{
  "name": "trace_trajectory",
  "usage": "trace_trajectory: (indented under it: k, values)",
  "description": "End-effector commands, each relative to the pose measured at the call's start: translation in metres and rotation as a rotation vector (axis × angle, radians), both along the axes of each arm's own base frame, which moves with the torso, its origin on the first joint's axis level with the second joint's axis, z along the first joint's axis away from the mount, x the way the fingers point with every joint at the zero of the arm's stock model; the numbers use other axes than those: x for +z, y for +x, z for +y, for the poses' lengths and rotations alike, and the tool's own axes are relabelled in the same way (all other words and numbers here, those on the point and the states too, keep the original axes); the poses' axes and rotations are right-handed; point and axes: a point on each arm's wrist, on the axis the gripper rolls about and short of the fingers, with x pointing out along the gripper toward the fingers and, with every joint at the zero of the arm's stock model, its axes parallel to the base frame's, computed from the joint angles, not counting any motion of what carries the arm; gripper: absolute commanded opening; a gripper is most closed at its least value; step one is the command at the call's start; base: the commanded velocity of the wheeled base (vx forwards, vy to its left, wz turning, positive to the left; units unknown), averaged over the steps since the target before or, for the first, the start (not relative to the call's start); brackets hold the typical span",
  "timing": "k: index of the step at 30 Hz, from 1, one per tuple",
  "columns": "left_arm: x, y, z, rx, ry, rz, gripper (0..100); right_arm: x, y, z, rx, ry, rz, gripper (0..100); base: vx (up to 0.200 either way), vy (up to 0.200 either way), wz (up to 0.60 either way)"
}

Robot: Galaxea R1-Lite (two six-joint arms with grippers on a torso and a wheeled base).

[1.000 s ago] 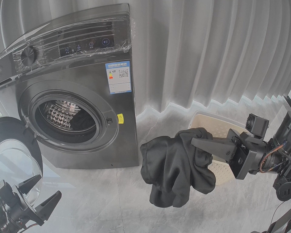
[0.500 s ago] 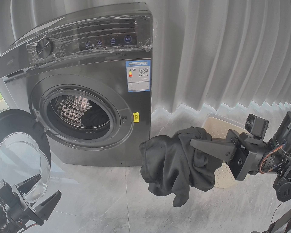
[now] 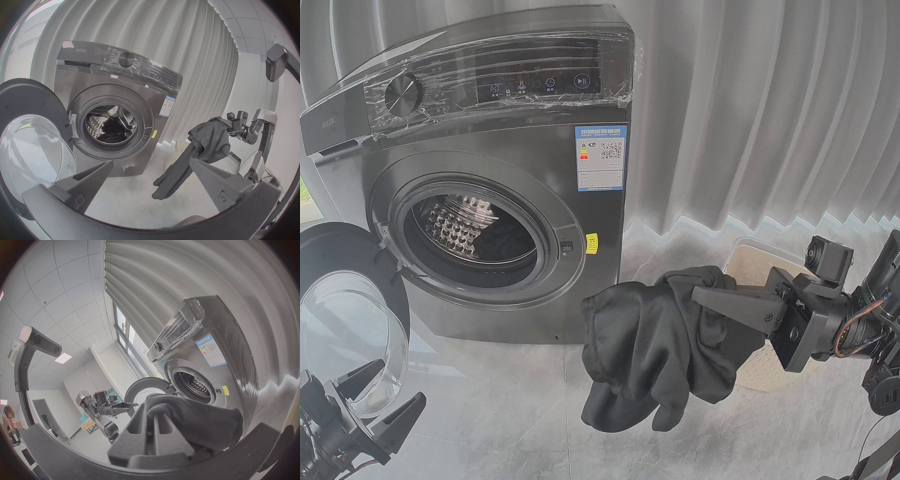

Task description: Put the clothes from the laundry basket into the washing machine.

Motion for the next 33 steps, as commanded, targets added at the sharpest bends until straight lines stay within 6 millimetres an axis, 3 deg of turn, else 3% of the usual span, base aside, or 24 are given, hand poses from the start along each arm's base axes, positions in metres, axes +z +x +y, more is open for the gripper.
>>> trace_trajectory:
  k: [1, 26, 33]
  values:
    - [-0.005, -0.001, 0.001, 0.002, 0.010, 0.015, 100, 0.001, 0.000, 0.001, -0.001, 0.004, -0.003, 0, 0.000, 0.000, 0.60]
    - [-0.003, -0.003, 0.001, -0.020, 0.004, -0.009, 100, -0.002, 0.000, 0.000, -0.015, -0.004, -0.042, 0, 0.000, 0.000, 0.05]
    - [0.023, 0.012, -0.010, -0.054, -0.003, -0.031, 100, -0.014, 0.014, 0.016, -0.158, -0.053, -0.060, 0, 0.000, 0.000, 0.00]
